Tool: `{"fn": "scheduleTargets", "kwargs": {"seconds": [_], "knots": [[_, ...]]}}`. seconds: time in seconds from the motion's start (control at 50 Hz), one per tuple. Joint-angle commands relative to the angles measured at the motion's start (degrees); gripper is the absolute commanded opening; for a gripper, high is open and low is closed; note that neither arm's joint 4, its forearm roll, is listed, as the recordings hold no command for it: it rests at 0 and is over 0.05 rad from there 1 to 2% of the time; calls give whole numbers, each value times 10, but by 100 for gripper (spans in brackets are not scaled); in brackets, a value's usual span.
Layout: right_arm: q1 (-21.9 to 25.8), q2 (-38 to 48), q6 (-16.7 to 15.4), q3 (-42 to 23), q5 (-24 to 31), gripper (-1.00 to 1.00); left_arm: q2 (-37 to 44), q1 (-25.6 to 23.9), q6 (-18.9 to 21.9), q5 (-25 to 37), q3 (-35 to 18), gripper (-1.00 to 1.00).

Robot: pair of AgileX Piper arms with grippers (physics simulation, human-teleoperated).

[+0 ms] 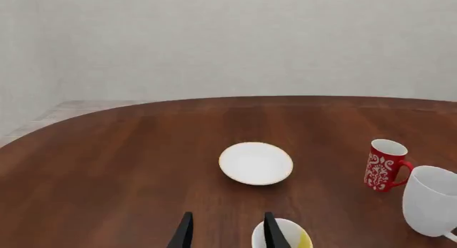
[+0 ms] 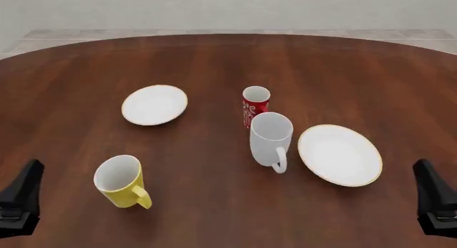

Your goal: Put the white mug on the left plate.

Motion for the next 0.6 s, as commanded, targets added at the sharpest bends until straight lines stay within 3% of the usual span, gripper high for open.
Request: {"fn": "scheduleTargets", "kwargs": {"seconds": [0.02, 0.44, 0.6], "knots": [[4, 9, -2, -2, -5, 100, 3, 0, 0, -1, -2, 100], [15, 38, -6, -9, -26, 100, 3, 0, 0, -1, -2, 100], [10, 51, -8, -39, -17, 100, 3, 0, 0, -1, -2, 100]]}}
